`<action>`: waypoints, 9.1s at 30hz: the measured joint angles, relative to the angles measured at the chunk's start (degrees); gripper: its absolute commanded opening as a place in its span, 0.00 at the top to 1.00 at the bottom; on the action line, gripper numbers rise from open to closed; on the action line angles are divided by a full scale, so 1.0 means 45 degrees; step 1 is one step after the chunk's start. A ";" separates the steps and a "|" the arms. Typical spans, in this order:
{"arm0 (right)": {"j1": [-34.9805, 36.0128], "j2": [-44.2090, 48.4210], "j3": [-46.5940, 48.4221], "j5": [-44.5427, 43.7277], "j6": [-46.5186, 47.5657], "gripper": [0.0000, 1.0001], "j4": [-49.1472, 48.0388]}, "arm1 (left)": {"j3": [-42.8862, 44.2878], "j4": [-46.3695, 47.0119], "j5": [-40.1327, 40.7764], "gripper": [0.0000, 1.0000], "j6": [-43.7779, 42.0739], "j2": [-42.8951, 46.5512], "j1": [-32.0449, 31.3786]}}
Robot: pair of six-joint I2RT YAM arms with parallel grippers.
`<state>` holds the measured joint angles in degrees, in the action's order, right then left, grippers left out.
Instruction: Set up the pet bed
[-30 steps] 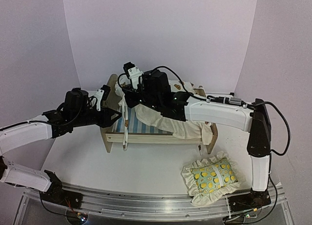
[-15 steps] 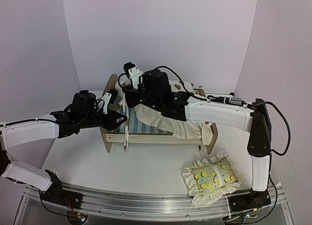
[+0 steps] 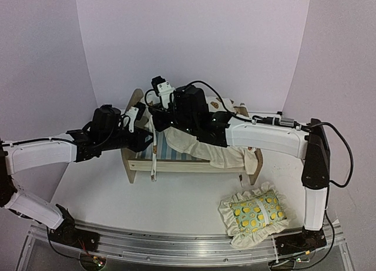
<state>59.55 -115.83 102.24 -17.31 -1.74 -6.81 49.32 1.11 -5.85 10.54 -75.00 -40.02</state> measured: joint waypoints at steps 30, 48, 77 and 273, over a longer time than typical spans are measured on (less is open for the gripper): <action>-0.0029 0.0912 -0.1062 -0.0159 0.0150 1.00 -0.0323 | 0.2926 -0.2204 0.1986 1.00 -0.1288 -0.0274 -0.0563; -0.0029 0.0912 -0.1088 -0.0048 -0.0076 1.00 -0.0679 | 0.3627 -0.2691 0.4565 1.00 -0.3881 0.0553 -0.0673; 0.0010 0.0798 -0.1831 0.0947 -0.1819 1.00 -0.0870 | 0.0933 -0.2691 0.5734 0.85 -0.2652 0.2095 -0.0761; 0.2483 -0.8652 -0.1715 -0.5229 0.6799 0.57 -1.4713 | 0.6479 -0.9527 0.4608 1.00 0.1837 -0.1093 -0.0241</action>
<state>70.72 -154.76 94.52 -40.84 28.86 -73.02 78.48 -41.77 14.89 18.81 -79.92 -41.10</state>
